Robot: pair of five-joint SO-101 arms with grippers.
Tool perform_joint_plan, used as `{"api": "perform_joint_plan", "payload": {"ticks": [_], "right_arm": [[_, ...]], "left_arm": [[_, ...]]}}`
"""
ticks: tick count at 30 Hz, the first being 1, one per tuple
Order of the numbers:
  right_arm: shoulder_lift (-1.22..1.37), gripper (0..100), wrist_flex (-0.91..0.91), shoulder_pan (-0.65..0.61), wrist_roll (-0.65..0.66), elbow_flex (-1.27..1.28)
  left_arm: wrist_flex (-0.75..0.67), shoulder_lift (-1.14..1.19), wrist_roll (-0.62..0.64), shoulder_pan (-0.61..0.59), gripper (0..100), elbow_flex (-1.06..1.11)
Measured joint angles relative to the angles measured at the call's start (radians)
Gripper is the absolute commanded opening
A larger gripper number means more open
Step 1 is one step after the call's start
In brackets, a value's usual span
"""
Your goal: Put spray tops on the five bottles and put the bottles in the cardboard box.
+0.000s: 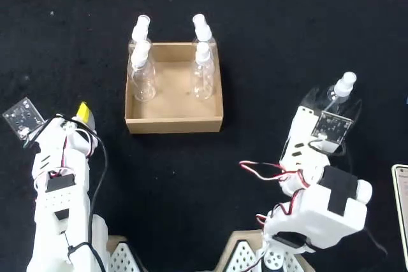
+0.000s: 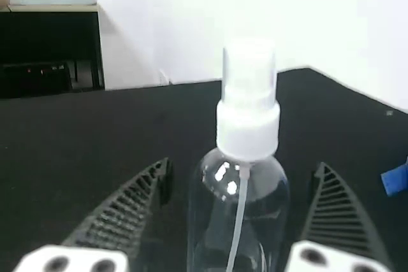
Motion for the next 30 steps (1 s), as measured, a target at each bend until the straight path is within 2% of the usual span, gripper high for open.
{"api": "perform_joint_plan", "payload": {"ticks": [8, 30], "right_arm": [[0.000, 28.9, 0.219, 0.003, 0.000, -0.092], [-0.005, 28.9, 0.222, 0.008, 0.000, -0.112]], "left_arm": [[-0.011, 0.000, 0.000, 0.000, 18, 0.000], [-0.017, 0.000, 0.000, 0.000, 18, 0.000]]}}
